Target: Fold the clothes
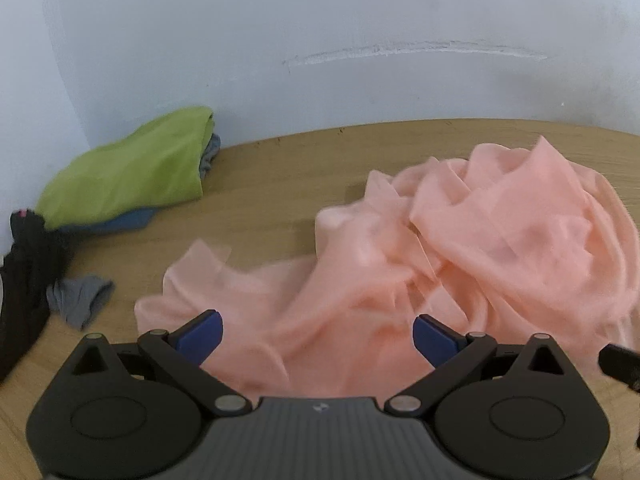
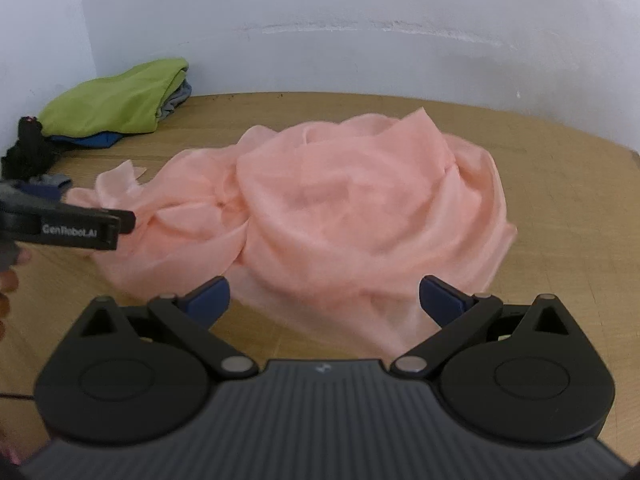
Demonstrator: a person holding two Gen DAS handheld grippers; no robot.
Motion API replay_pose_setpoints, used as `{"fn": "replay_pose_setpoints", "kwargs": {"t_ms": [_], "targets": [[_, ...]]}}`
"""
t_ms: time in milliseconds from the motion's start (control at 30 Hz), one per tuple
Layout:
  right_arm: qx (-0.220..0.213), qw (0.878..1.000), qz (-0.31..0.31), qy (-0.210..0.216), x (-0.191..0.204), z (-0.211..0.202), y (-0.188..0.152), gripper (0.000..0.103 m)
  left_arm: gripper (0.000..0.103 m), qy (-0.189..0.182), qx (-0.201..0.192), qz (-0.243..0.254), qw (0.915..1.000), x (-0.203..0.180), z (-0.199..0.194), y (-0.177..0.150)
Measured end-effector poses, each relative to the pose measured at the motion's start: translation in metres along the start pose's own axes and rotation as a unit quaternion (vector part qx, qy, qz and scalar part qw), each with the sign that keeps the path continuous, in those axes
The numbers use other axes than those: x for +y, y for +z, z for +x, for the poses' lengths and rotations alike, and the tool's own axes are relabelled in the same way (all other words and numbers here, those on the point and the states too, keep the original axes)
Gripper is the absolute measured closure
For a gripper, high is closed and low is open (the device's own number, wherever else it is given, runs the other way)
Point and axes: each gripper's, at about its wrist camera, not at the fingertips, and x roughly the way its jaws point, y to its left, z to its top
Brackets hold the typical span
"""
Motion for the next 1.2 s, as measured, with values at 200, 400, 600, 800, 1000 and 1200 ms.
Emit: {"fn": "replay_pose_setpoints", "kwargs": {"t_ms": [200, 400, 600, 800, 1000, 1200], "targets": [[0.009, 0.999, -0.041, 0.012, 0.005, 0.046, 0.011, 0.000, 0.000, -0.016, 0.008, 0.012, 0.9998, -0.013, 0.040, 0.017], [0.032, 0.998, -0.040, 0.028, 0.004, 0.084, 0.020, 0.000, 0.000, -0.025, 0.032, 0.040, 0.9983, -0.031, 0.084, 0.019], [0.063, 0.996, -0.047, 0.038, 0.007, 0.105, 0.017, 0.008, 0.005, -0.039, 0.047, 0.027, 0.9978, -0.027, 0.107, 0.017], [0.058, 0.998, -0.019, 0.034, -0.002, 0.102, 0.016, 0.092, 0.098, -0.115, 0.061, -0.048, 0.9903, 0.002, 0.112, 0.015], [-0.033, 0.998, 0.043, -0.040, -0.048, 0.046, 0.039, 0.098, 0.098, -0.032, -0.012, -0.061, 0.9976, 0.051, 0.070, 0.031], [-0.125, 0.970, 0.131, -0.164, -0.123, -0.037, 0.055, 0.098, 0.098, 0.041, -0.054, -0.117, 0.9908, 0.118, 0.019, 0.037]]}}
